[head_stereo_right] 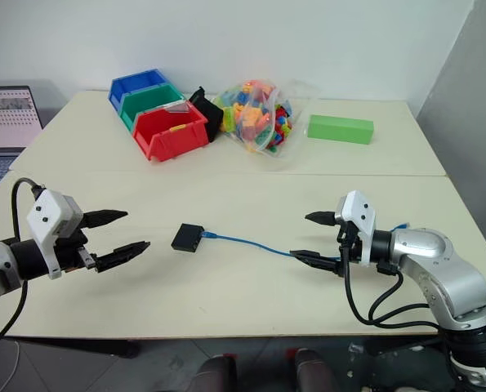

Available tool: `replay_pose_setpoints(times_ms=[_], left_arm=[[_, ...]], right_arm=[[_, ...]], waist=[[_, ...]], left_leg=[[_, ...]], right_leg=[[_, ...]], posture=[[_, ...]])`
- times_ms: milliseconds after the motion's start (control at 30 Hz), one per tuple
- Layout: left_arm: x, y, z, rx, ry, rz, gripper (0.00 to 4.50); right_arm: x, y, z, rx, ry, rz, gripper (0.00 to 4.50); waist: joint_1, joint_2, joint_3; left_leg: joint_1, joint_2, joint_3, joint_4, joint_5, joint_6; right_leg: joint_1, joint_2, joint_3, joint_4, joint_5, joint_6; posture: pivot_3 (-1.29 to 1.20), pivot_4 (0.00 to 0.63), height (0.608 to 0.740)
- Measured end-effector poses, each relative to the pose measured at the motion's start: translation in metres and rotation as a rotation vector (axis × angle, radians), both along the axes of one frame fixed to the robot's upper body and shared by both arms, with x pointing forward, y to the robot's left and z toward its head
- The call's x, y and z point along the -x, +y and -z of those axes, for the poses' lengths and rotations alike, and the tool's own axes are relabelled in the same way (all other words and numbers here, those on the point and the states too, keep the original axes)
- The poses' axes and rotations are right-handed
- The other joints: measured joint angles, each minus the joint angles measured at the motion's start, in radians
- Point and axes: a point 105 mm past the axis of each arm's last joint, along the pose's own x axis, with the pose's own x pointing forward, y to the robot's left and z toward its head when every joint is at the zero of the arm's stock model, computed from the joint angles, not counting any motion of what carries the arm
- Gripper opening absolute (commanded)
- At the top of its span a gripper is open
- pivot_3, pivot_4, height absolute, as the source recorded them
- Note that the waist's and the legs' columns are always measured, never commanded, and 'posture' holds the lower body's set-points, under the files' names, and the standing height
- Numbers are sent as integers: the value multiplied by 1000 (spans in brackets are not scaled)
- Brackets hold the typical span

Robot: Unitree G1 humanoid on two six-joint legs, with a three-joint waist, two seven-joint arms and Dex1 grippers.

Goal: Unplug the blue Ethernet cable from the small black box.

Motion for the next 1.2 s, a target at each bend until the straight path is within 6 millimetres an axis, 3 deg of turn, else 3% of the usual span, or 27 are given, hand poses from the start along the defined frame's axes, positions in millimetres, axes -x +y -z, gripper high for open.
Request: replay_pose_setpoints(times_ms=[433,633,800,933,1200], left_arm=[[4,-6,5,3,21,19,4500],[6,2,16,-32,51,23,4500],[9,18,25,-57,99,27,4500],[12,22,28,-53,130,46,4500],[16,21,30,-67,142,74,4500]], right_arm=[[-2,7,-1,-8,-5,-15,4461],[-10,59,4,-46,-19,-84,4461],[-21,116,23,-27,-21,-112,4461],[-33,156,50,40,-11,-96,4461],[-61,188,72,126,-27,-36,4461]], waist=[[-2,0,0],[-15,0,0],[-14,0,0],[-13,0,0],[-13,0,0]], left_leg=[[0,0,0,0,0,0],[1,1,0,0,0,0],[0,1,0,0,0,0],[-1,1,0,0,0,0],[0,1,0,0,0,0]], right_leg=[[0,0,0,0,0,0],[-1,1,0,1,0,0],[-2,1,0,1,0,-1],[-2,0,-1,1,2,-3],[-2,0,-2,1,2,-4]], posture=[[0,150,740],[0,150,740],[0,150,740],[0,150,740],[0,150,740]])
